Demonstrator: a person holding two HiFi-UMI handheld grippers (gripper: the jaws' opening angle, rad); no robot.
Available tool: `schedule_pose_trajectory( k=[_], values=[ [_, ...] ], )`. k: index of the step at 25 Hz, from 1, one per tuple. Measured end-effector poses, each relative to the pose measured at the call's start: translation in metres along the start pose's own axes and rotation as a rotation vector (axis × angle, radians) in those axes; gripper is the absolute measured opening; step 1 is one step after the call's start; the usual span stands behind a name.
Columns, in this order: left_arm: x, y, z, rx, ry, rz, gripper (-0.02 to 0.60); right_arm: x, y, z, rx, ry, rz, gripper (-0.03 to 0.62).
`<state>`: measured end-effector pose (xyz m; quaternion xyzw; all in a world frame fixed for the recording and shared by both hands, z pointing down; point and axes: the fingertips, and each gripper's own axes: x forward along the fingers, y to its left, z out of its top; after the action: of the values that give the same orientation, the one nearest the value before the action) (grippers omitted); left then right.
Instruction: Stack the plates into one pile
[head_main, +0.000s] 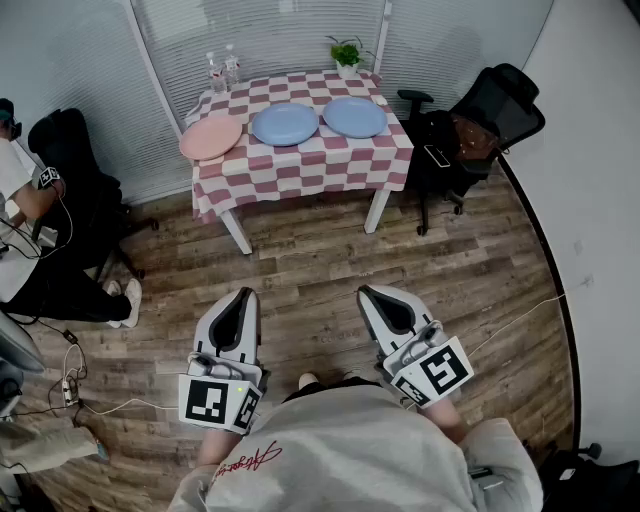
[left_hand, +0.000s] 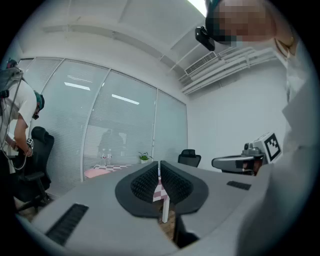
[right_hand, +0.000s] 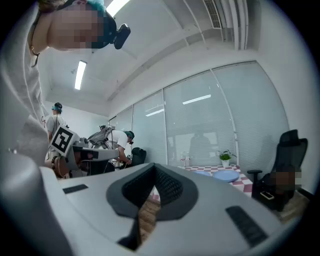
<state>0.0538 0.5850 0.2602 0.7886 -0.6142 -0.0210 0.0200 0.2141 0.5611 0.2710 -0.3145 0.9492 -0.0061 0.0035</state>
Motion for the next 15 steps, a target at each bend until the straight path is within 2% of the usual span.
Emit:
schedule_pose_trajectory(
  k=[9,15],
  values=[
    [-0.004,0.002,-0.001,0.021,0.013,-0.011,0.025,0.006,0.009,-0.001,0.004,0.003,0.007,0.009],
    [-0.011,0.006,-0.007,-0.004,0.026,-0.017,0.026,0.008,0.014,-0.004,0.010,0.006,0.007,0.010]
  ],
)
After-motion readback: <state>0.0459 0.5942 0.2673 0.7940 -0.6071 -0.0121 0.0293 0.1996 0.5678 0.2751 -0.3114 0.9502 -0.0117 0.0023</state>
